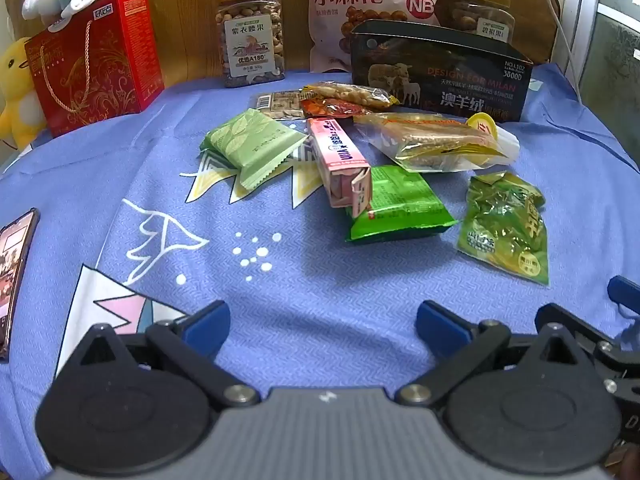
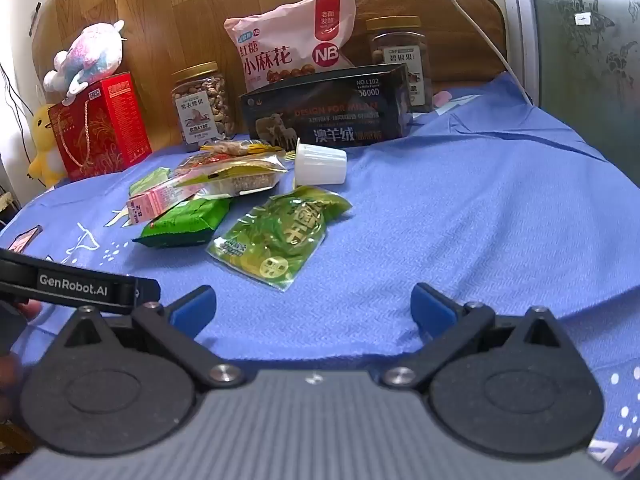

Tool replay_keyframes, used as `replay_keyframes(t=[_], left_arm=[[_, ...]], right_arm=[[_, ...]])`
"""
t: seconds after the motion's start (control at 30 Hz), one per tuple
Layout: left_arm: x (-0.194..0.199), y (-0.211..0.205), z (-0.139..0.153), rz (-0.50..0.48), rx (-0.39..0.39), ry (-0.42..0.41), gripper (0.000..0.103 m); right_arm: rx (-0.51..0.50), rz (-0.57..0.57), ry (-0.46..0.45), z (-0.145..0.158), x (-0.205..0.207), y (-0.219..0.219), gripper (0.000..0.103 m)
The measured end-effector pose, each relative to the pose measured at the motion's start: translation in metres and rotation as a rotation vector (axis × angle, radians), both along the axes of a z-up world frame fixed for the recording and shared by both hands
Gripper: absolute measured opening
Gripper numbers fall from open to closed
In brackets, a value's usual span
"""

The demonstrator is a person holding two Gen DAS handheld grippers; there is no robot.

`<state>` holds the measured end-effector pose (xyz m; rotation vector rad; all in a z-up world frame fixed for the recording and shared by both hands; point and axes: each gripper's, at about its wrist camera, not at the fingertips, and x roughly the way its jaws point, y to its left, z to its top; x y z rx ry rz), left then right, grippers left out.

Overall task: Organize snacks
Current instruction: 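Move the left gripper to the pink gum box and close on it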

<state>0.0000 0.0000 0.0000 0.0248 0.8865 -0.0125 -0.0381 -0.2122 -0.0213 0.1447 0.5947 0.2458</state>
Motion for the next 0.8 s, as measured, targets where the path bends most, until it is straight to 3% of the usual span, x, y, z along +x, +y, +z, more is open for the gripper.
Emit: replay_keyframes(t=[0.6,0.8], left_arm=[[-0.003,0.001,0.0,0.0,-0.002,-0.016,0.103],[-0.014,0.006,0.0,-0.063,-0.015,-0.074,0.103]], right_arm=[[0.001,0.0,-0.004,0.0,0.0,0.0,0.103],[0.126,-0.021,-0.021,-0.001,0.0,-0.019,0.103]])
